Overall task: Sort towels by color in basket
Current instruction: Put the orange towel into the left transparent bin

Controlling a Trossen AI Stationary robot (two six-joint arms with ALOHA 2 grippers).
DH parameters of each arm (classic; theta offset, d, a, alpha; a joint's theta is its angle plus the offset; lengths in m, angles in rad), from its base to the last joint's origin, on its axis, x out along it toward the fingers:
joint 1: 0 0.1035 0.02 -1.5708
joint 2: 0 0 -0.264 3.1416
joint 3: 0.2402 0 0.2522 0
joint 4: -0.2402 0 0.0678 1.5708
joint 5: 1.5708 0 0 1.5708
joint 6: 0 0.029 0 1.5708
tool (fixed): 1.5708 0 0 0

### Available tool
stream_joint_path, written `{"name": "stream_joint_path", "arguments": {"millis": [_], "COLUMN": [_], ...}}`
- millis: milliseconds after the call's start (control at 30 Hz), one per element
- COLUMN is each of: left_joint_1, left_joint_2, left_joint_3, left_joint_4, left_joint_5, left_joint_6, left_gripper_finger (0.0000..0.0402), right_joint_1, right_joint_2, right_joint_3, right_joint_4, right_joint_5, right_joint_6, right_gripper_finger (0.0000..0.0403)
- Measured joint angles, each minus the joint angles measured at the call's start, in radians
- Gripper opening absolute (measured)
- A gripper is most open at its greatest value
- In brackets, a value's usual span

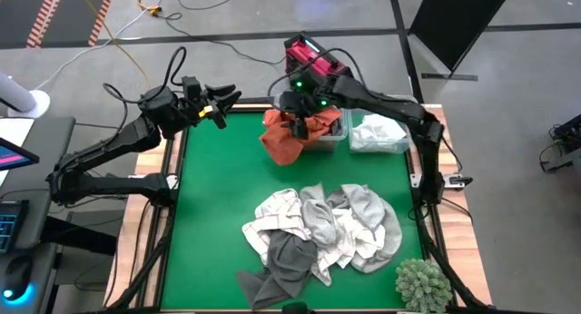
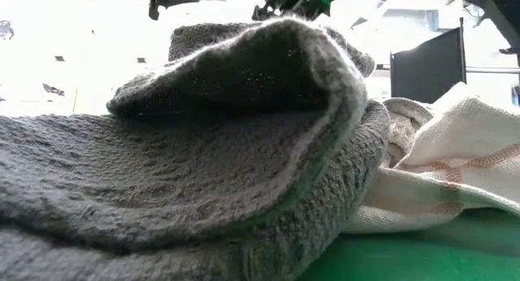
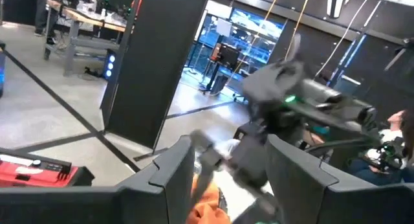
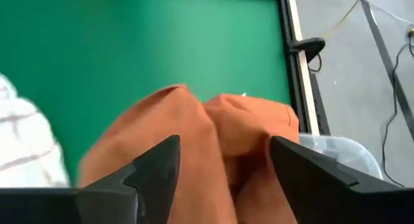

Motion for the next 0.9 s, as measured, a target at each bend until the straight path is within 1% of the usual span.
{"name": "stream_joint_path", "arguments": {"millis": [100, 200, 300, 333, 400, 533, 567, 600, 733, 900], "left_joint_1": [0.0, 0.0, 0.0, 0.0, 0.0, 0.0, 0.0, 0.0, 0.004, 0.005], "left_joint_2": [-0.002, -0.004, -0.006, -0.007, -0.012, -0.025, -0.026, -0.028, -0.036, -0.042], "left_joint_3": [0.0, 0.0, 0.0, 0.0, 0.0, 0.0, 0.0, 0.0, 0.0, 0.0], "left_joint_4": [-0.001, -0.001, -0.002, -0.001, -0.002, -0.006, -0.006, -0.006, -0.02, -0.024], "left_joint_5": [0.002, 0.002, 0.002, 0.002, 0.002, 0.001, 0.001, 0.001, -0.006, -0.007], "left_joint_6": [0.0, 0.0, 0.002, 0.002, 0.003, 0.022, 0.029, 0.033, 0.048, 0.048], "left_gripper_finger": [0.0175, 0.0175, 0.0175, 0.0175, 0.0175, 0.0175, 0.0175, 0.0175, 0.0175, 0.0175], "right_joint_1": [-0.005, -0.005, 0.001, 0.006, 0.012, 0.012, 0.012, 0.012, -0.004, -0.049], "right_joint_2": [0.047, 0.079, 0.096, 0.107, 0.116, 0.112, 0.108, 0.104, 0.069, -0.04], "right_joint_3": [0.0, 0.0, 0.0, 0.0, 0.0, 0.0, 0.0, 0.0, 0.013, 0.015], "right_joint_4": [-0.021, -0.005, 0.0, -0.002, -0.001, 0.009, 0.007, 0.009, 0.003, 0.0], "right_joint_5": [-0.001, -0.001, -0.001, -0.001, -0.001, -0.001, -0.002, -0.002, -0.007, -0.005], "right_joint_6": [0.0, -0.001, -0.024, -0.035, -0.042, -0.045, -0.046, -0.045, -0.018, 0.033], "right_gripper_finger": [0.0282, 0.0277, 0.025, 0.0233, 0.0185, 0.0049, 0.0028, 0.002, 0.0019, 0.0016]}}
